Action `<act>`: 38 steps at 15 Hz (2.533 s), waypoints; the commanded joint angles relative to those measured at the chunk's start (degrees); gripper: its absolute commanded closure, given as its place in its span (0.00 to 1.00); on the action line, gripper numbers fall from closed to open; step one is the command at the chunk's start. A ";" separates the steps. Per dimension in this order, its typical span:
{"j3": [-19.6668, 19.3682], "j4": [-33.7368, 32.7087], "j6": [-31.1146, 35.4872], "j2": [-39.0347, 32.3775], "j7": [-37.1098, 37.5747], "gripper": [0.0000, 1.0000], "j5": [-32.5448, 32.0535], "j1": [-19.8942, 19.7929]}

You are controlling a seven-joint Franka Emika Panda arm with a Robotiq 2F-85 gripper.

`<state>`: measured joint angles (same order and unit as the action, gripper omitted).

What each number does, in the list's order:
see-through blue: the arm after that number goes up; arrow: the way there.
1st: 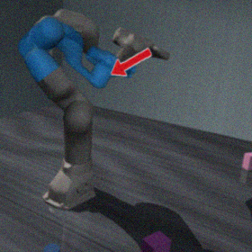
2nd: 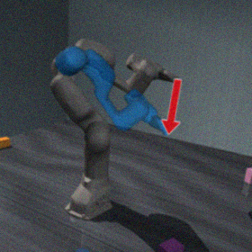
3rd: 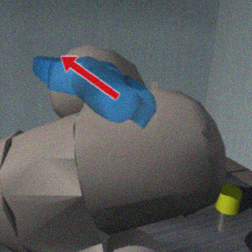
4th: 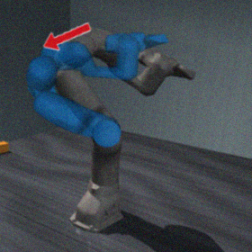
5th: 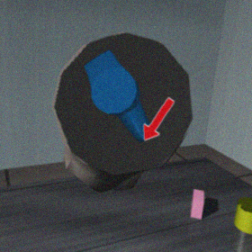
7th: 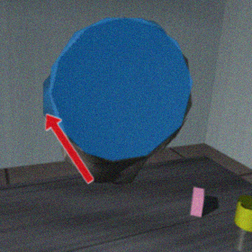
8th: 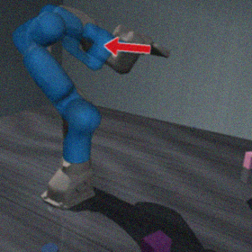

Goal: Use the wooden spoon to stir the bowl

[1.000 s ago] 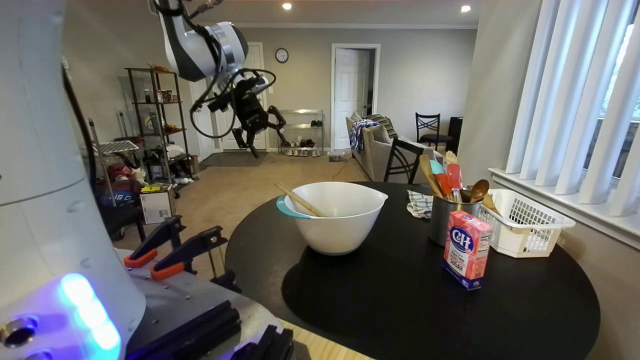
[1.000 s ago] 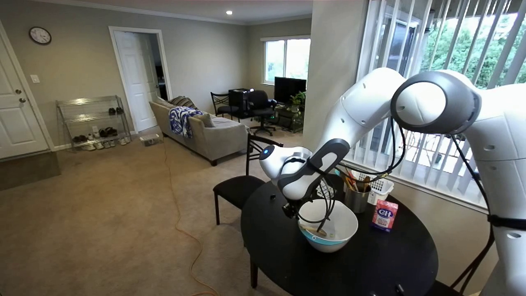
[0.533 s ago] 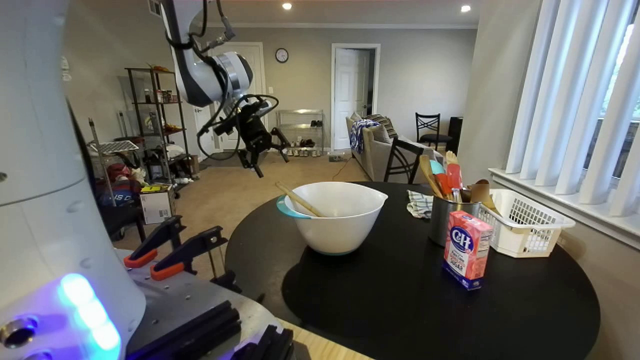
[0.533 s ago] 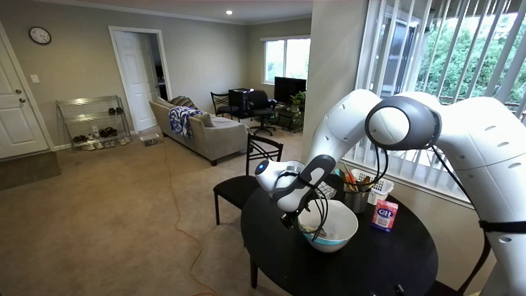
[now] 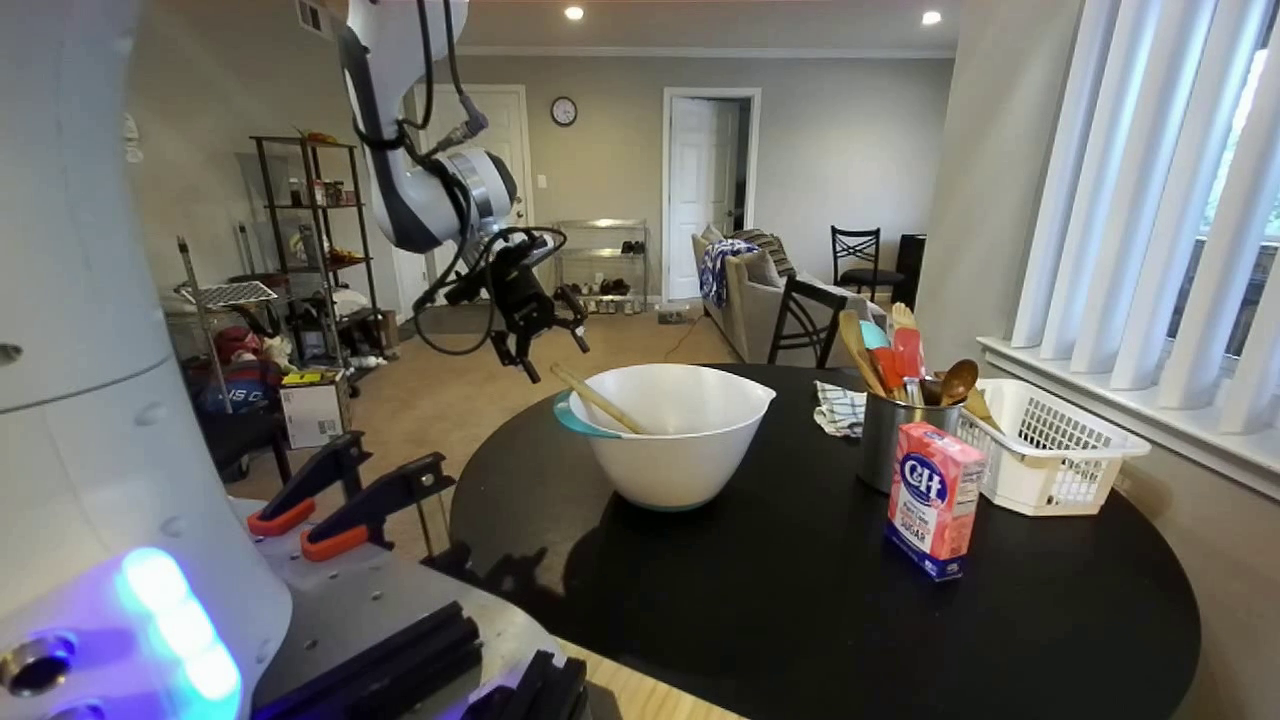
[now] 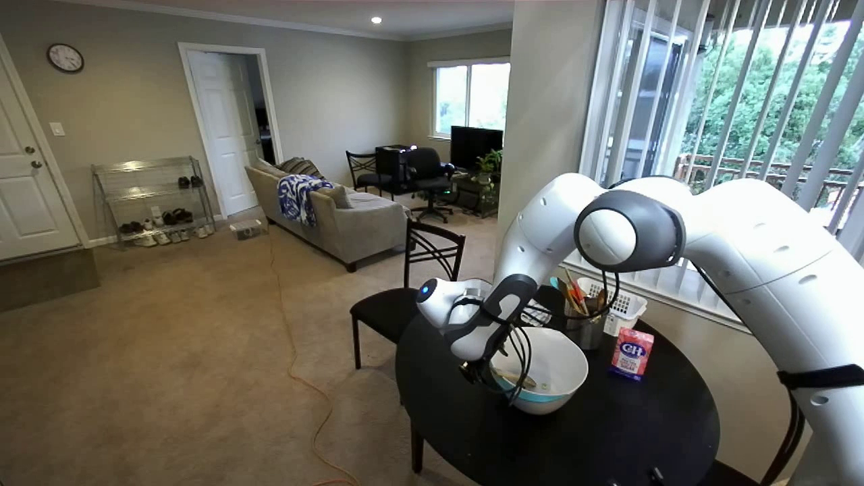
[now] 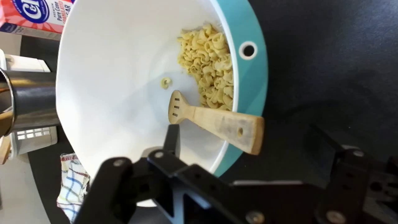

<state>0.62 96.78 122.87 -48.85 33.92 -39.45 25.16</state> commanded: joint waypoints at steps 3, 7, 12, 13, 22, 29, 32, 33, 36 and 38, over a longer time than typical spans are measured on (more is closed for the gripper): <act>-2.49 -2.86 0.25 -3.26 2.77 0.00 0.72 0.13; -3.49 -2.70 1.23 -3.22 2.61 0.00 -0.10 0.18; -3.89 0.46 3.01 -0.75 2.27 0.00 -2.21 1.00; -3.28 -3.20 1.07 -3.52 1.47 0.00 -0.30 0.32; -4.68 0.28 6.59 -2.49 4.53 0.00 -4.27 1.62; -8.69 9.52 17.93 0.47 20.34 0.00 -18.58 3.89; -7.42 12.50 22.76 2.60 26.59 0.00 -26.44 2.97; -6.97 13.09 23.66 3.22 28.47 0.00 -29.02 2.92; -4.59 14.12 23.73 4.68 32.26 0.00 -34.70 1.49; -2.82 14.57 22.40 5.48 33.70 0.00 -36.78 0.49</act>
<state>-4.70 107.90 145.51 -46.80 64.46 -72.14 27.70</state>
